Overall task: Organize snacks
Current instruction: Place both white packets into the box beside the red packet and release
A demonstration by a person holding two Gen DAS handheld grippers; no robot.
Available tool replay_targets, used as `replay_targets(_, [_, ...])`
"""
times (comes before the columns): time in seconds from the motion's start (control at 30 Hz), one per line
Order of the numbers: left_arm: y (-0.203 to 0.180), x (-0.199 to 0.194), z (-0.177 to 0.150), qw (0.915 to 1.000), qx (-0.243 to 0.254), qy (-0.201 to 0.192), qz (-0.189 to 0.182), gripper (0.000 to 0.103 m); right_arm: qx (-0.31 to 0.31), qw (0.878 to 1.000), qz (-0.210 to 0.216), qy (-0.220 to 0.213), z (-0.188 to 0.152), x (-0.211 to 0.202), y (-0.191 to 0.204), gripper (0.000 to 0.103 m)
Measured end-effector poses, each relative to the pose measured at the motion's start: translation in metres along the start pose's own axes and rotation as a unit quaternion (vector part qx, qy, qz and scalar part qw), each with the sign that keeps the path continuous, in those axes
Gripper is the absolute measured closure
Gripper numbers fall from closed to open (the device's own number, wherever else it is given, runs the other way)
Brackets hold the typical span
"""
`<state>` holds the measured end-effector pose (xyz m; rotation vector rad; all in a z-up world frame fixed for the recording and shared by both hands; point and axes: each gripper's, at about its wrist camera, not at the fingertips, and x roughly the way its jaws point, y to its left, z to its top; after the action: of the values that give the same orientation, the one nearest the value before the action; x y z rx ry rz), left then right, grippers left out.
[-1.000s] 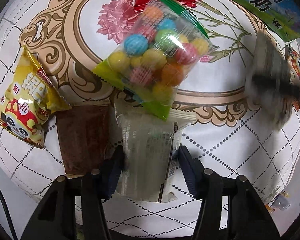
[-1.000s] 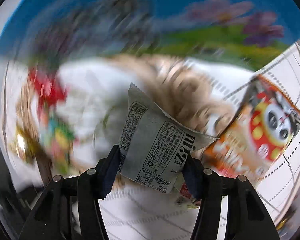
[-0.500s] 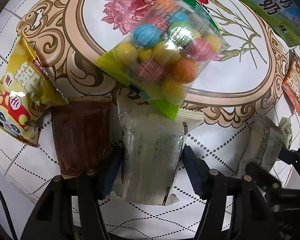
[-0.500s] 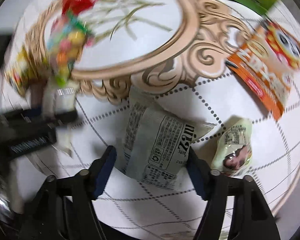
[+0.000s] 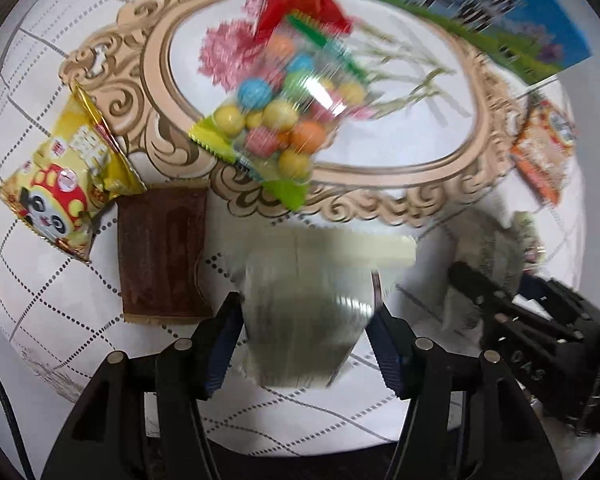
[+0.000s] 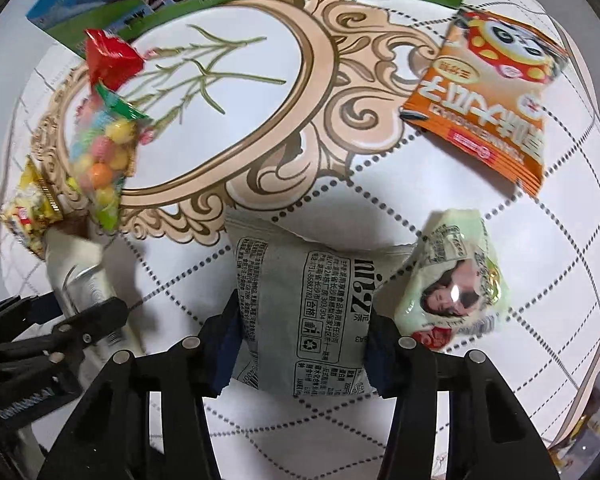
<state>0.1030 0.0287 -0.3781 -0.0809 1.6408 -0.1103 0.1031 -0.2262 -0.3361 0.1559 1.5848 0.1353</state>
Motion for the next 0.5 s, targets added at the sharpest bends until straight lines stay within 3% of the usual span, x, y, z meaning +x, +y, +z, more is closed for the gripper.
replay_targets(0.2, [-0.008,-0.037,0.004,0.9988,0.006,-0.027,-0.042,0.051,0.004,0.998,0.049,-0.026,-0.002,-0.054,-0.020,0.049])
replay_targets(0.3, [-0.014,-0.052,0.012,0.9979,0.013,-0.049,-0.041,0.051,0.003,0.997,0.062,-0.044,0.011,-0.085,-0.023,0.049])
replay_targets(0.5, [-0.025,-0.092,0.053,0.9943,0.019,-0.081,-0.066,0.051,-0.004,0.991,0.087,-0.104,0.027,-0.145,-0.010,0.049])
